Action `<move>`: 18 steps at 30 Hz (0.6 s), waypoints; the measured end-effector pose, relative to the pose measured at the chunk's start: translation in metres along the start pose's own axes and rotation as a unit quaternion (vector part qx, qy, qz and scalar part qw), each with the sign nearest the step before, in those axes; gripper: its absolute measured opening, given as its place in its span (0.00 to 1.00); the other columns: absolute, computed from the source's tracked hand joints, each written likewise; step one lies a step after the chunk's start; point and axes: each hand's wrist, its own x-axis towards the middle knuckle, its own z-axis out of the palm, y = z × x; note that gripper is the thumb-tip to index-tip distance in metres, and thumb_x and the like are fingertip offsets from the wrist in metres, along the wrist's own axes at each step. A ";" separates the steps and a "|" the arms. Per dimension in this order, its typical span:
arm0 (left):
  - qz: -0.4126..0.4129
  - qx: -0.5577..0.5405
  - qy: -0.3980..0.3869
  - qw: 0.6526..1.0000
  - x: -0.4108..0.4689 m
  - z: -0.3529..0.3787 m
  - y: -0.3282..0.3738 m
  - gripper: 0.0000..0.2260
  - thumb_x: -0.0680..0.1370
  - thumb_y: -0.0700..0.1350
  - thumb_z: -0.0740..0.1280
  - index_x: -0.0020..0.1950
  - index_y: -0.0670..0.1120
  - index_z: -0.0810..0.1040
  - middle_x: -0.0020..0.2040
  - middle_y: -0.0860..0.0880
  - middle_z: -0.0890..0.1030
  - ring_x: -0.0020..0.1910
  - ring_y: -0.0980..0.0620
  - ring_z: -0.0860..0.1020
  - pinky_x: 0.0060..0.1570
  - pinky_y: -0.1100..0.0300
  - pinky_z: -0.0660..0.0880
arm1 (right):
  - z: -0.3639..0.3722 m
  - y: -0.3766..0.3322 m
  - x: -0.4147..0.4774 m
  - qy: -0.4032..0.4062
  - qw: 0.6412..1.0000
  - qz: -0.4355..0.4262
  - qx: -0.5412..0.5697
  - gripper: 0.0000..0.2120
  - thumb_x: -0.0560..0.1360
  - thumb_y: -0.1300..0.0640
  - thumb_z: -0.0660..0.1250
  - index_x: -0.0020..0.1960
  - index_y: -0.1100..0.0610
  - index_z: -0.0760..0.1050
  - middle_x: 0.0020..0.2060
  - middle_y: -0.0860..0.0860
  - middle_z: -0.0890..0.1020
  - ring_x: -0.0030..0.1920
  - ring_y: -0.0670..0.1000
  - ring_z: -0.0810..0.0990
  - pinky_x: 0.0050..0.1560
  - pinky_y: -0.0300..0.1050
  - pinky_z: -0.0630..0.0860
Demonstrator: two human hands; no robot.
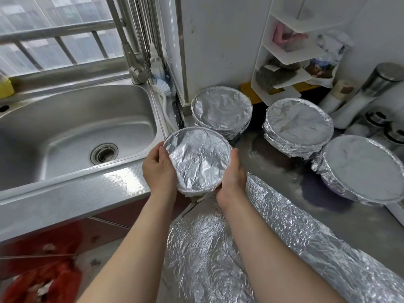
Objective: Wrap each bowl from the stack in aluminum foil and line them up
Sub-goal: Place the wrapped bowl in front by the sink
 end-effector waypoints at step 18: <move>0.423 0.406 -0.238 0.774 -0.070 -0.021 -0.019 0.21 0.73 0.36 0.72 0.64 0.51 0.79 0.66 0.49 0.78 0.68 0.46 0.74 0.70 0.43 0.59 | -0.051 -0.010 -0.019 -0.072 0.985 -0.075 -0.138 0.21 0.83 0.49 0.55 0.75 0.51 0.63 0.73 0.49 0.68 0.71 0.50 0.69 0.71 0.54 0.66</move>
